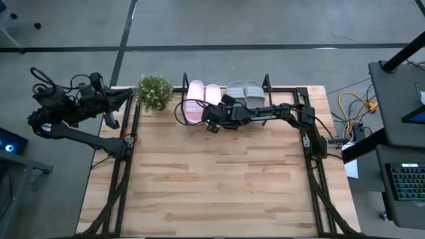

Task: Pick and place slides into the shelf
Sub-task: Put the pink slipper on the shelf

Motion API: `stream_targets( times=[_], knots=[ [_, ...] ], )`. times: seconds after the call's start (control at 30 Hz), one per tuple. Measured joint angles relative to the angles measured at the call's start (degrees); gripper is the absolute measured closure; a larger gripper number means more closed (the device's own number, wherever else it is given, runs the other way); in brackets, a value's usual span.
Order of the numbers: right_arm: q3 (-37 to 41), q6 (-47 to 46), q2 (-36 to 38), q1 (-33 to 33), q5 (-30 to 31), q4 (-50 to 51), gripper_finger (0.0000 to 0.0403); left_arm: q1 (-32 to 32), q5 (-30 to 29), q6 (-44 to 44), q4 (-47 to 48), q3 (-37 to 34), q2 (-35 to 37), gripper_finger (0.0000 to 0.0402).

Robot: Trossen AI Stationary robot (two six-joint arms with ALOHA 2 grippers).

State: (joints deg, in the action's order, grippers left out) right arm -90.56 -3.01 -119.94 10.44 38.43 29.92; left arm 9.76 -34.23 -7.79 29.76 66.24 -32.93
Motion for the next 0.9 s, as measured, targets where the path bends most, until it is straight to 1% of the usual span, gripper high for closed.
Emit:
stream_targets(
  times=[0.1, 0.27, 0.47, 0.6, 0.73, 0.9],
  knots=[
    [0.0, 0.0, 0.0, 0.0, 0.0, -0.3, 0.0259, 0.0, 0.0, 0.0, 0.0, 0.0, 0.0, 0.04],
    [0.0, 0.5, 0.1, 0.0, 0.1, 0.2, 0.0248, 0.0, 0.0, 0.0, 0.0, 0.0, 0.1, 0.04],
    [-0.9, -1.3, 0.6, -0.2, -1.0, 5.0, 0.0233, 0.0, 0.1, 0.0, 1.4, 0.0, 0.2, 0.04],
    [-1.8, -1.5, 0.6, -0.3, -1.5, 5.9, 0.0221, 0.0, 0.0, 0.0, 1.7, 0.0, 0.2, 0.04],
    [-3.2, -1.5, 0.6, -0.4, -4.8, 6.7, 0.0211, 0.0, 0.0, 0.0, 2.4, 0.0, 0.1, 0.04],
    [-6.1, -1.6, 0.6, -0.7, -8.6, 12.2, 0.0205, 0.0, 0.0, 0.0, 2.8, 0.0, 0.2, 0.04]
  ],
)
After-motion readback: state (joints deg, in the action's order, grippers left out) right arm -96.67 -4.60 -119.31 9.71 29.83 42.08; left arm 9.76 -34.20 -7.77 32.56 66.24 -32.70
